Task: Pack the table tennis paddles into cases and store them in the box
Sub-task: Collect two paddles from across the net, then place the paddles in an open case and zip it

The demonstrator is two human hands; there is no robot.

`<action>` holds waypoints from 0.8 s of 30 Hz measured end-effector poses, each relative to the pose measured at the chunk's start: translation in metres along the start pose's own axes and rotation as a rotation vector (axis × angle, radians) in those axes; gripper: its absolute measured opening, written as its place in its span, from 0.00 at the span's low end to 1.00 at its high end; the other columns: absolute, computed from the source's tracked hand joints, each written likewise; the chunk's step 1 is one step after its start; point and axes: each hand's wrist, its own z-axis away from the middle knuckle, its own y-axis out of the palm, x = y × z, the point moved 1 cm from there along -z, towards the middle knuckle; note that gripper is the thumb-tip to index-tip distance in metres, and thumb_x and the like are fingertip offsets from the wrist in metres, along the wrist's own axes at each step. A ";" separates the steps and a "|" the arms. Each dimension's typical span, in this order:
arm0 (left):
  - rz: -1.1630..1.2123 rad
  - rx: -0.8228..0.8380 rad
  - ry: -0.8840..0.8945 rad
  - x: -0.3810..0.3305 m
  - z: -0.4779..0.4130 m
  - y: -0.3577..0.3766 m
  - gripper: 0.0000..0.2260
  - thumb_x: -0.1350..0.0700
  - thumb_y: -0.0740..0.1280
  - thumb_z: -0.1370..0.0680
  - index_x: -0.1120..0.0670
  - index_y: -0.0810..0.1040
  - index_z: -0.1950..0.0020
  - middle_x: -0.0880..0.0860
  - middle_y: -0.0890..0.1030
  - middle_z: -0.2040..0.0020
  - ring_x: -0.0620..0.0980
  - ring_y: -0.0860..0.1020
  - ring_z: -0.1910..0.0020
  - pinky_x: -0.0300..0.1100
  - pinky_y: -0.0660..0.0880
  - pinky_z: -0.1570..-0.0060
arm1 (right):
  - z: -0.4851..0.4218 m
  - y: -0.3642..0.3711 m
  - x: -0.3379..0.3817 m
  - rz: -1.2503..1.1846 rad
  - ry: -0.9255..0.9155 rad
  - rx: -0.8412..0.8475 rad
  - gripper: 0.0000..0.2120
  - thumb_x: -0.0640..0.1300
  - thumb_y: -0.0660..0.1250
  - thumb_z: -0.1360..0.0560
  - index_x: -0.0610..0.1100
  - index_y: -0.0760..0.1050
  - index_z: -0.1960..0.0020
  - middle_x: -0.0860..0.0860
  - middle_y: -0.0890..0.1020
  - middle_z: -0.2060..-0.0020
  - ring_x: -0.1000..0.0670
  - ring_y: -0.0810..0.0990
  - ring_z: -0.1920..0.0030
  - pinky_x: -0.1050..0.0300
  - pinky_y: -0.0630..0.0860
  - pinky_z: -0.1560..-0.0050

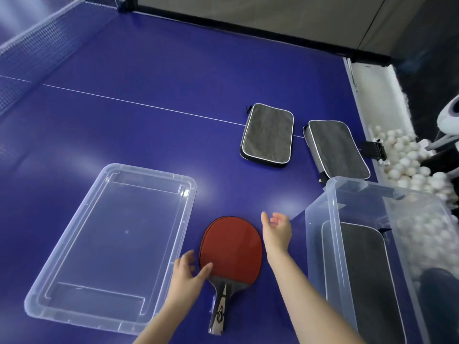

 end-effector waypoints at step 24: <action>-0.404 0.064 0.259 -0.174 -0.204 0.022 0.30 0.48 0.66 0.22 0.56 0.59 0.25 0.55 0.63 0.28 0.54 0.67 0.31 0.48 0.66 0.34 | -0.210 0.047 0.088 0.057 0.288 0.034 0.19 0.48 0.67 0.25 0.37 0.71 0.40 0.41 0.76 0.40 0.42 0.76 0.51 0.46 0.76 0.42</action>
